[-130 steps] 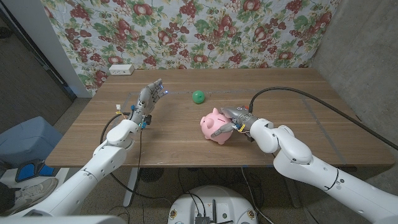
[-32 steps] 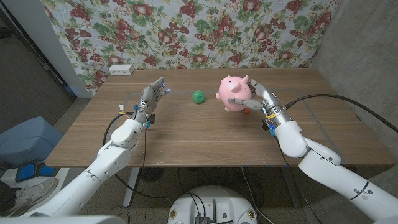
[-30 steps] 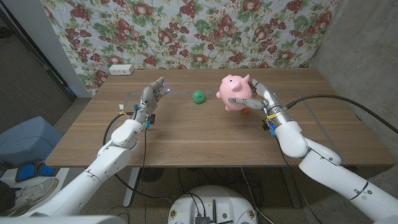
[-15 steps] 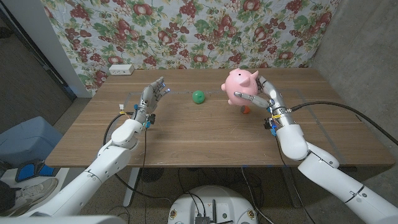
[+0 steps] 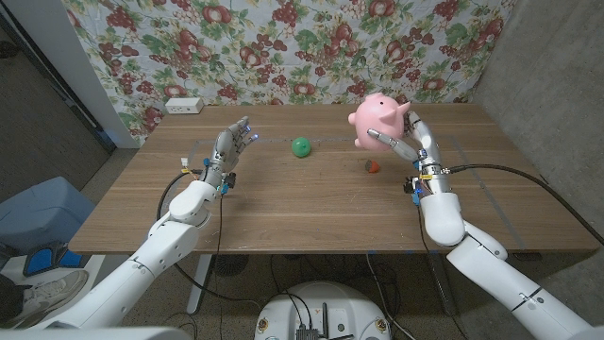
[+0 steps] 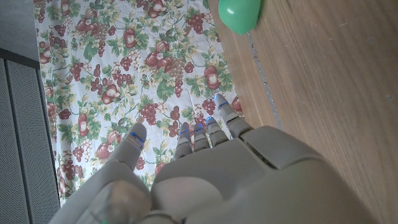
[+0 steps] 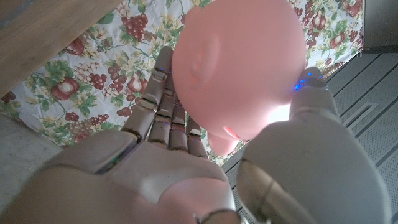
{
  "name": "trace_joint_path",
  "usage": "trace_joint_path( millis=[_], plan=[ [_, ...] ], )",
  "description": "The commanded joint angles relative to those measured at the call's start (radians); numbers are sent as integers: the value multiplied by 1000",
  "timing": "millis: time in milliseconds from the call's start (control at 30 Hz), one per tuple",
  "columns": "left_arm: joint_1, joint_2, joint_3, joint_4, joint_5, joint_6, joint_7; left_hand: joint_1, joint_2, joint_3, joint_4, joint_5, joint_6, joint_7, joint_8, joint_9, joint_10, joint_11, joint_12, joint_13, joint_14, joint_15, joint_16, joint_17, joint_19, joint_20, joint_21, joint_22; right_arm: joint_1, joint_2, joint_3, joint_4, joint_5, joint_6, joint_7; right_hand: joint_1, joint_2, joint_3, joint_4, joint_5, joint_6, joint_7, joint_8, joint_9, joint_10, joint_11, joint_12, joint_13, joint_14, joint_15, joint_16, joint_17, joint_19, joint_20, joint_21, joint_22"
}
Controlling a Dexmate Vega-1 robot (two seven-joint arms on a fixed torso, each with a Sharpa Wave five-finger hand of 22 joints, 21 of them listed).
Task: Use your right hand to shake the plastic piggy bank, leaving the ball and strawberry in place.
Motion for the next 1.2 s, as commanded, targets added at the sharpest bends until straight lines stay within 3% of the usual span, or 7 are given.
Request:
trace_joint_path(
  millis=[33, 667, 967, 1200],
  plan=[
    [-6, -2, 2, 2, 1, 1, 0, -8, 35, 2, -6, 5, 8, -3, 4, 4, 2, -3, 2, 4, 8, -2, -2, 3, 10, 5, -5, 6, -6, 93, 39, 51, -29, 49, -104, 107, 148, 289, 4, 275, 692, -126, 68, 155, 576, -285, 159, 238, 411, -362, 142, 620, -33, -27, 9, -1],
    [-21, -10, 6, 24, -2, -2, -8, -8, 35, 2, -6, 5, 10, -4, 4, 4, 0, -2, 2, 4, 9, -1, -2, 3, 13, 5, -14, 6, 1, 162, 71, 82, -79, 72, -206, 95, 148, 298, 3, 288, 687, -127, 69, 163, 571, -285, 160, 245, 407, -363, 146, 620, -42, -27, 29, -6],
    [-33, -14, 9, 43, -8, -2, -20, -8, 36, 2, -7, 5, 9, -8, 4, 4, 0, -1, 2, 4, 9, 0, -2, 3, 14, 6, -18, 6, -8, 154, 75, 63, -86, 57, -190, 92, 148, 301, 2, 292, 688, -128, 68, 162, 571, -285, 159, 246, 403, -363, 147, 620, -45, -27, 36, -7],
    [-38, -18, 9, 58, -14, -9, -29, -8, 36, 2, -7, 5, 10, -11, 4, 4, 0, -1, 2, 4, 9, 0, -2, 3, 15, 7, -21, 6, -7, 118, 71, 33, -81, 26, -123, 88, 147, 304, 2, 295, 688, -129, 66, 160, 570, -288, 158, 245, 401, -363, 148, 620, -48, -29, 44, -9]
  ],
)
